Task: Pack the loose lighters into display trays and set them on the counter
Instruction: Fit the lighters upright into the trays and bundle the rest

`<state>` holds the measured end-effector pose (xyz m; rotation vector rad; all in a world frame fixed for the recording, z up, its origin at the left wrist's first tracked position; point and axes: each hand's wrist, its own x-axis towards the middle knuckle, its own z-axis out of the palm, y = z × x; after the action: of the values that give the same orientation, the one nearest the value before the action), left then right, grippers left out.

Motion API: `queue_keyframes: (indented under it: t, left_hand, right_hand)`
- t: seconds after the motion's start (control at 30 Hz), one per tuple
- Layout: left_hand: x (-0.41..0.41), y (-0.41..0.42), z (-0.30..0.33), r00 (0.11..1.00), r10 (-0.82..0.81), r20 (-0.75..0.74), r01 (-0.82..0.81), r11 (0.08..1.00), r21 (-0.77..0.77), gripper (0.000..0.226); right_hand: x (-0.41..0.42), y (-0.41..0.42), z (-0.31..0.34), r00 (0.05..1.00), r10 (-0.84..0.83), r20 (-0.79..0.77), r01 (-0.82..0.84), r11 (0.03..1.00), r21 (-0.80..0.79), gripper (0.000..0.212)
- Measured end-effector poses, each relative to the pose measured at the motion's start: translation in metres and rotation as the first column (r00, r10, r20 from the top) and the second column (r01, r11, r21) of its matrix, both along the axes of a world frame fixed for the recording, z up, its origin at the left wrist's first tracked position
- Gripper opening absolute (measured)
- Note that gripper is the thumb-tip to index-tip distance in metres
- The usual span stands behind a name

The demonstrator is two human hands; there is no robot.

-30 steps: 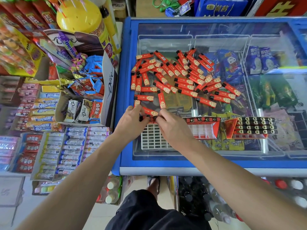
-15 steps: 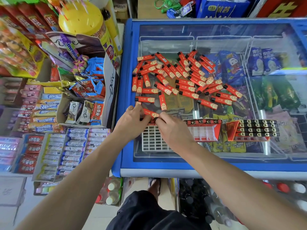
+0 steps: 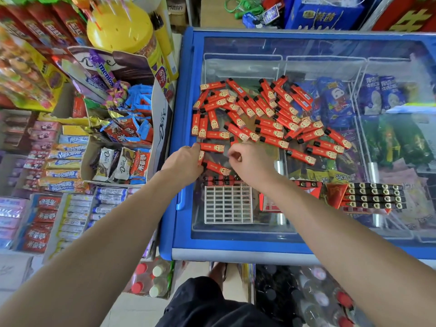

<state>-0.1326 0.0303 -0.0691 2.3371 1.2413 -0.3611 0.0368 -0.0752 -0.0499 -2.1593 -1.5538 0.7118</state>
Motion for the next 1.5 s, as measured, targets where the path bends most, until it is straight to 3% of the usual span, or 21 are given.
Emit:
queue_keyframes:
  t: [0.1, 0.23, 0.47, 0.67, 0.77, 0.9, 0.97, 1.1, 1.17, 1.27, 1.37, 1.5]
  left_hand:
    - [0.008, 0.001, -0.003, 0.998, -0.022, -0.052, 0.024, 0.999, 0.023, 0.035]
    - [0.016, 0.004, -0.014, 0.996, -0.019, -0.082, 0.025, 0.997, 0.073, 0.049]
    - [0.021, 0.010, -0.018, 0.994, -0.029, -0.110, 0.036, 0.997, 0.063, 0.025]
    - [0.020, 0.018, -0.010, 0.994, -0.099, -0.040, 0.103, 0.989, 0.109, 0.024]
    - [0.023, 0.025, -0.007, 0.984, -0.162, 0.068, 0.148, 0.973, 0.177, 0.022]
    - [0.031, 0.034, -0.011, 0.967, -0.241, 0.086, 0.225, 0.960, 0.164, 0.023]
    - [0.036, 0.035, -0.012, 0.963, -0.270, 0.021, 0.264, 0.952, 0.158, 0.030]
    - [0.042, 0.031, -0.016, 0.902, -0.407, -0.142, 0.426, 0.890, 0.161, 0.039]
    - [0.042, 0.029, -0.019, 0.890, -0.417, -0.185, 0.449, 0.873, 0.189, 0.037]
    - [0.043, 0.030, -0.020, 0.887, -0.411, -0.211, 0.451, 0.871, 0.197, 0.032]
    - [0.045, 0.032, -0.018, 0.895, -0.412, -0.170, 0.439, 0.881, 0.175, 0.027]
    - [0.053, 0.038, -0.015, 0.944, -0.329, -0.043, 0.327, 0.903, 0.279, 0.040]
  right_hand:
    - [-0.001, 0.020, 0.000, 0.997, 0.043, -0.060, -0.054, 0.981, -0.188, 0.014]
    - [-0.005, 0.039, -0.007, 0.996, 0.073, -0.052, -0.086, 0.944, -0.320, 0.009]
    - [-0.016, 0.058, -0.027, 0.957, 0.232, 0.175, -0.140, 0.895, -0.424, 0.016]
    - [-0.018, 0.060, -0.028, 0.885, 0.380, 0.269, -0.241, 0.868, -0.434, 0.030]
    - [-0.010, 0.060, -0.026, 0.955, 0.278, 0.109, -0.226, 0.912, -0.342, 0.011]
    - [0.008, 0.060, -0.018, 0.995, -0.027, -0.099, 0.000, 0.965, -0.263, 0.020]
    - [0.014, 0.059, -0.020, 0.992, -0.113, -0.062, 0.092, 0.957, -0.274, 0.024]
    - [0.012, 0.058, -0.028, 0.989, -0.142, 0.037, 0.147, 0.934, -0.326, 0.063]
    - [0.012, 0.057, -0.032, 0.984, -0.149, 0.092, 0.172, 0.928, -0.330, 0.068]
    - [0.015, 0.056, -0.033, 0.980, -0.152, 0.129, 0.188, 0.918, -0.348, 0.057]
    - [0.020, 0.053, -0.033, 0.990, -0.099, 0.102, 0.129, 0.926, -0.354, 0.027]
    - [0.034, 0.057, -0.030, 0.988, -0.137, 0.066, 0.149, 0.963, -0.224, 0.022]
